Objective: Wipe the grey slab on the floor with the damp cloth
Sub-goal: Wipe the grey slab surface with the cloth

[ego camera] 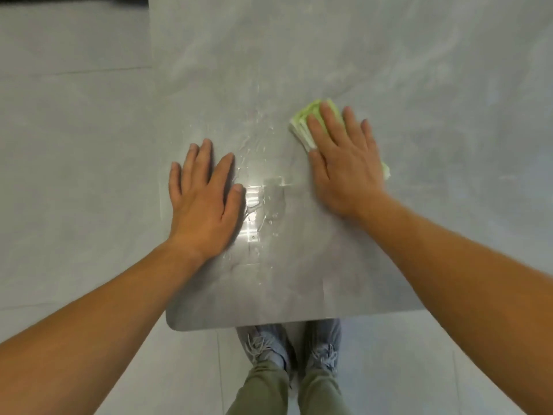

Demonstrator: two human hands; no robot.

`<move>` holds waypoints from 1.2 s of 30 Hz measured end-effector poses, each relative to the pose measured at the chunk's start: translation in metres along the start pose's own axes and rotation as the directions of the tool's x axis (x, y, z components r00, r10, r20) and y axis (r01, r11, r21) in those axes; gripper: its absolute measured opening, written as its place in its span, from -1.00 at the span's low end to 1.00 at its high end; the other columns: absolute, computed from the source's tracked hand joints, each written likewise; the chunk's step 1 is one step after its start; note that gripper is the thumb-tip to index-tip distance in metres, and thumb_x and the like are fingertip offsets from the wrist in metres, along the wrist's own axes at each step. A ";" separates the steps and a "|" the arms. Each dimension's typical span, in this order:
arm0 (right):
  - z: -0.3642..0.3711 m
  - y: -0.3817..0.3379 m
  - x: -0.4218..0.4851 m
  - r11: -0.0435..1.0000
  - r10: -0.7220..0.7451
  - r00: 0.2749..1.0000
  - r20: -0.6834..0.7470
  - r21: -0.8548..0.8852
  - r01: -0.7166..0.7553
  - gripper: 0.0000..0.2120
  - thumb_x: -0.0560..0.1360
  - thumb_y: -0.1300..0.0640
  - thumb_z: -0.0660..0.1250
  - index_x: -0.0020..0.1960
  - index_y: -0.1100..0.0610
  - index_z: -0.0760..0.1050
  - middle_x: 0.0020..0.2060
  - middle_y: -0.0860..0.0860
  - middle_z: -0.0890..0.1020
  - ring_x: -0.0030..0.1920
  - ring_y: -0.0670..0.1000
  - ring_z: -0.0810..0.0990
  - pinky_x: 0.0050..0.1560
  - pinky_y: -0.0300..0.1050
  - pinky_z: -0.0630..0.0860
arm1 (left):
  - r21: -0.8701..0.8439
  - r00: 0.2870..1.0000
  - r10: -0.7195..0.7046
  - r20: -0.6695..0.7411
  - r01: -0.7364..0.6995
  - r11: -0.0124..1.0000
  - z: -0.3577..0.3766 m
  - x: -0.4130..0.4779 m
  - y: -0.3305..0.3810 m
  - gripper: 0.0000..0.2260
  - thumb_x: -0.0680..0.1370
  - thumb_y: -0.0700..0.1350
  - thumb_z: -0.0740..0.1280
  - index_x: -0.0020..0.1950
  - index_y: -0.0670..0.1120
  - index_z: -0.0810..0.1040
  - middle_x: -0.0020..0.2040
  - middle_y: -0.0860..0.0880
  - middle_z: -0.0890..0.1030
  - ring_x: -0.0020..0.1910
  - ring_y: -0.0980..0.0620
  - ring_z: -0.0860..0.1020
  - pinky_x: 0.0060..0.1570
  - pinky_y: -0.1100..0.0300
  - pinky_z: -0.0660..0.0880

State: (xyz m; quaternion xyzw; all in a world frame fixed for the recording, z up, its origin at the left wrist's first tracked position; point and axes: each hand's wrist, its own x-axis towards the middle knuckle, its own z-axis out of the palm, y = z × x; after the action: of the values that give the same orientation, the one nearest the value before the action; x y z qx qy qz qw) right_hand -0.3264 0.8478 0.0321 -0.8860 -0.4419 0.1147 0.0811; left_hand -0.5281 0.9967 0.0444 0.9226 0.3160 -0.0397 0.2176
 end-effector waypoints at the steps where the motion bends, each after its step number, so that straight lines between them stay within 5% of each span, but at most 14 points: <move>1: -0.002 0.001 0.011 0.995 0.094 0.995 -0.022 0.022 -0.093 -0.48 0.65 -0.04 0.00 0.61 -0.02 0.10 0.62 0.00 0.07 0.60 0.24 0.02 0.56 0.23 -0.04 | 0.006 1.000 0.002 -0.003 -0.002 1.000 0.002 -0.003 0.000 -0.48 0.66 0.14 -0.05 0.59 -0.01 0.20 0.65 -0.10 -0.03 0.62 -0.04 -0.16 0.54 -0.10 -0.26; 3: 0.001 -0.010 0.008 0.992 0.127 0.991 -0.040 0.030 -0.126 -0.47 0.65 -0.03 -0.01 0.61 -0.01 0.08 0.63 0.01 0.05 0.60 0.25 0.00 0.56 0.23 -0.05 | 0.018 1.000 0.001 -0.004 -0.001 1.000 0.003 -0.008 0.001 -0.47 0.66 0.14 -0.05 0.60 0.00 0.18 0.65 -0.09 -0.03 0.62 -0.04 -0.16 0.55 -0.10 -0.25; 7: 0.017 -0.038 -0.067 0.983 -0.181 0.983 0.040 0.014 0.181 -0.43 0.63 0.02 0.13 0.61 -0.01 0.11 0.62 0.02 0.07 0.60 0.26 0.01 0.55 0.25 0.02 | 0.001 1.000 -0.011 -0.010 0.011 1.000 0.004 -0.008 0.001 -0.50 0.67 0.14 -0.04 0.59 0.02 0.19 0.65 -0.07 -0.02 0.62 -0.03 -0.14 0.55 -0.07 -0.25; 13: 0.020 -0.009 -0.116 0.811 -0.578 0.808 0.115 -0.022 0.584 -0.45 0.63 0.02 0.15 0.61 -0.01 0.14 0.61 0.02 0.12 0.60 0.24 0.03 0.55 0.26 0.02 | -0.037 1.000 -0.028 0.004 0.028 0.999 0.000 -0.009 0.000 -0.51 0.67 0.13 -0.04 0.58 0.04 0.22 0.65 -0.04 0.00 0.62 0.01 -0.12 0.56 -0.07 -0.22; 15: 0.016 0.010 -0.095 0.836 -0.542 0.836 0.092 -0.049 0.547 -0.46 0.63 0.05 0.15 0.59 -0.02 0.17 0.60 0.02 0.16 0.59 0.26 0.09 0.54 0.27 0.06 | -0.027 0.999 -0.029 0.014 0.030 0.999 0.001 -0.008 -0.001 -0.50 0.66 0.15 -0.05 0.59 0.05 0.20 0.66 -0.04 -0.02 0.62 0.02 -0.14 0.56 -0.07 -0.22; 18: 0.006 0.018 -0.045 0.974 -0.228 0.974 -0.007 -0.005 0.228 -0.48 0.62 0.07 0.15 0.57 0.02 0.22 0.59 0.04 0.20 0.56 0.29 0.15 0.53 0.28 0.08 | -0.008 0.999 -0.031 0.015 0.031 0.999 0.002 -0.009 -0.002 -0.49 0.66 0.16 -0.06 0.59 0.06 0.18 0.66 -0.02 -0.03 0.62 0.03 -0.15 0.56 -0.07 -0.23; 22: 0.007 -0.015 -0.013 0.999 -0.042 0.997 -0.067 -0.002 0.042 -0.46 0.63 0.02 0.03 0.60 0.02 0.13 0.62 0.06 0.09 0.58 0.29 0.04 0.54 0.27 0.00 | 0.001 0.998 -0.055 -0.001 0.055 0.998 0.004 -0.013 0.000 -0.50 0.67 0.15 -0.06 0.60 0.06 0.18 0.66 -0.02 -0.02 0.62 0.02 -0.14 0.56 -0.05 -0.23; 25: 0.018 -0.030 -0.052 0.963 -0.267 0.964 -0.012 -0.036 0.266 -0.45 0.63 -0.01 0.02 0.61 0.02 0.12 0.62 0.05 0.10 0.58 0.30 0.04 0.54 0.28 0.00 | -0.044 0.994 -0.105 -0.035 0.104 0.994 0.008 -0.022 0.007 -0.52 0.67 0.12 -0.05 0.59 0.05 0.21 0.65 -0.02 0.02 0.62 0.00 -0.11 0.56 -0.08 -0.21; 28: 0.024 -0.025 -0.116 0.818 -0.565 0.818 0.114 -0.051 0.572 -0.42 0.63 -0.01 0.08 0.62 0.01 0.06 0.62 0.06 0.07 0.59 0.29 -0.01 0.54 0.29 -0.02 | -0.086 0.989 -0.140 -0.047 0.136 0.987 0.012 -0.032 0.014 -0.52 0.67 0.12 -0.05 0.58 0.06 0.24 0.65 -0.02 0.04 0.62 0.01 -0.10 0.55 -0.08 -0.23; 31: 0.020 0.003 -0.126 0.709 -0.694 0.707 0.137 -0.046 0.704 -0.45 0.63 0.04 0.12 0.61 0.01 0.14 0.61 0.05 0.14 0.59 0.28 0.06 0.54 0.28 0.03 | -0.098 0.988 -0.146 -0.046 0.141 0.985 0.012 -0.039 0.016 -0.51 0.66 0.13 -0.04 0.57 0.05 0.25 0.65 -0.03 0.04 0.62 0.01 -0.10 0.55 -0.06 -0.26; 33: 0.016 0.020 -0.099 0.776 -0.619 0.780 0.095 -0.080 0.626 -0.48 0.63 0.04 0.09 0.59 0.03 0.20 0.59 0.06 0.20 0.57 0.30 0.13 0.53 0.29 0.07 | -0.108 0.990 -0.137 -0.035 0.133 0.985 0.012 -0.039 0.015 -0.50 0.66 0.14 -0.05 0.57 0.05 0.26 0.65 -0.03 0.04 0.63 0.01 -0.10 0.55 -0.05 -0.27; 36: 0.005 0.032 -0.050 0.961 -0.273 0.962 -0.015 -0.047 0.272 -0.49 0.63 0.04 0.07 0.57 0.06 0.22 0.59 0.09 0.20 0.55 0.35 0.15 0.51 0.32 0.09 | -0.108 0.993 -0.119 -0.022 0.115 0.987 0.011 -0.041 0.009 -0.51 0.67 0.13 -0.06 0.58 0.06 0.24 0.65 -0.01 0.03 0.62 0.02 -0.11 0.55 -0.05 -0.27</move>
State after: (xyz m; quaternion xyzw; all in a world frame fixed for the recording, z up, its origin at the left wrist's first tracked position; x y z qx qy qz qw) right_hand -0.3326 0.7886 0.0263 -0.8195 -0.5612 0.0832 0.0811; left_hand -0.5541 0.9624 0.0465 0.8900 0.3744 -0.0223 0.2594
